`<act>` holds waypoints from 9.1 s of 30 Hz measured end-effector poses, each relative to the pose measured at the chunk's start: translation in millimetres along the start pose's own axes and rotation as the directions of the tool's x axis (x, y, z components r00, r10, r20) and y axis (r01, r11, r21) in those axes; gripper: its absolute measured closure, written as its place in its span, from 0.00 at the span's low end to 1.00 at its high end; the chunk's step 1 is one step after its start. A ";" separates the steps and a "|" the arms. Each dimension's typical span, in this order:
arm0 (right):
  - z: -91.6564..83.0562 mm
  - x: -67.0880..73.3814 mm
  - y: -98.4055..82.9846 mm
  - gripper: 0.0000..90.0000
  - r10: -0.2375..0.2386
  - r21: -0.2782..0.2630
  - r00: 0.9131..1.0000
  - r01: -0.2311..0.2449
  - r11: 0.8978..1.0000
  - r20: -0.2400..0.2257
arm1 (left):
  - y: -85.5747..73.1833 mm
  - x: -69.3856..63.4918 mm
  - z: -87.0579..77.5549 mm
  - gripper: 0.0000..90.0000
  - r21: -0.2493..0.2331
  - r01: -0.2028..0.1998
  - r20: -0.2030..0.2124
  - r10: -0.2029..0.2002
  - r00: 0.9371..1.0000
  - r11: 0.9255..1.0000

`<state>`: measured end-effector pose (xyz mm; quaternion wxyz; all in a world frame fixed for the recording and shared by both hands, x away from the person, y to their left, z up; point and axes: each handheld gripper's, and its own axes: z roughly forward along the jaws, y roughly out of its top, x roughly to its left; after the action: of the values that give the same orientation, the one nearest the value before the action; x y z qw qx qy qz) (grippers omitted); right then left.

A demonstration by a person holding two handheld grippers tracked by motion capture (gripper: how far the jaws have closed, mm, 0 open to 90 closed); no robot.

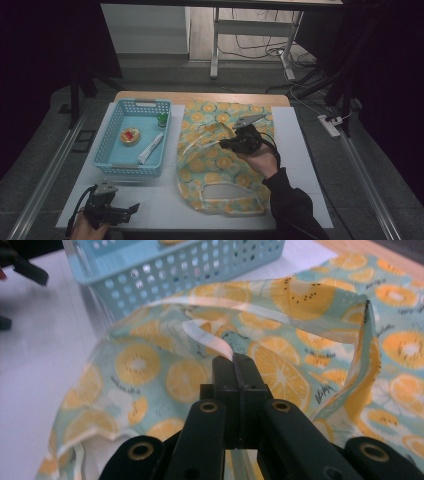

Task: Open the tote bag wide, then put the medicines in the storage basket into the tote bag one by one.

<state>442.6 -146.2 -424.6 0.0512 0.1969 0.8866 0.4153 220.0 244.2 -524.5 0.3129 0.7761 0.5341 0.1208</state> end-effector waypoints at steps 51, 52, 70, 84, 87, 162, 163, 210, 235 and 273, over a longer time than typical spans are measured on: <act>-9.7 -9.7 26.8 1.00 -0.020 -0.081 1.000 0.022 0.996 0.016 | -0.6 5.3 -3.1 0.00 -0.026 0.045 0.032 -0.044 0.999 0.999; -9.5 -9.5 26.7 1.00 -0.019 -0.081 1.000 0.020 0.997 0.017 | -0.6 5.6 -3.3 0.00 -0.025 0.049 0.036 -0.048 0.998 0.999; -10.2 -11.8 24.0 1.00 -0.014 -0.083 1.000 0.016 0.996 0.016 | 0.5 12.3 -4.3 0.00 -0.030 0.068 0.113 -0.064 0.992 0.997; -10.6 -13.0 23.2 1.00 -0.015 -0.082 1.000 0.017 0.997 0.021 | 8.5 21.0 -16.4 0.00 -0.091 0.064 0.150 -0.050 0.987 0.994; -10.8 -12.6 23.6 1.00 -0.015 -0.084 1.000 0.017 0.996 0.021 | 12.1 21.8 -19.0 0.00 -0.103 0.061 0.155 -0.045 0.987 0.993; -11.5 -12.1 23.3 1.00 -0.025 -0.081 0.999 0.027 0.996 0.022 | 165.5 117.3 37.7 0.00 -0.059 0.088 -0.021 -0.089 0.996 0.994; -11.5 -12.2 23.3 1.00 -0.026 -0.079 0.999 0.027 0.996 0.021 | 166.7 119.9 41.2 0.00 -0.050 0.095 -0.030 -0.097 0.995 0.994; -12.6 -11.4 23.2 1.00 -0.045 -0.084 0.999 0.045 0.995 0.005 | 194.5 132.0 120.5 0.04 0.267 0.018 -0.228 0.045 0.973 0.964; -14.4 -12.6 23.0 1.00 -0.041 -0.096 0.999 0.042 0.995 0.009 | 193.3 133.5 111.6 0.23 0.308 0.075 -0.166 -0.024 0.986 0.948; -16.8 -17.5 20.3 1.00 -0.018 -0.123 0.999 0.022 0.992 0.034 | 190.4 54.1 40.4 0.23 0.003 -0.138 0.114 0.137 0.984 0.990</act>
<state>460.6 -153.3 -399.6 0.0822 0.1916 0.8601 0.4655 406.2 234.3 -446.7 0.3295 0.8183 0.4612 0.0950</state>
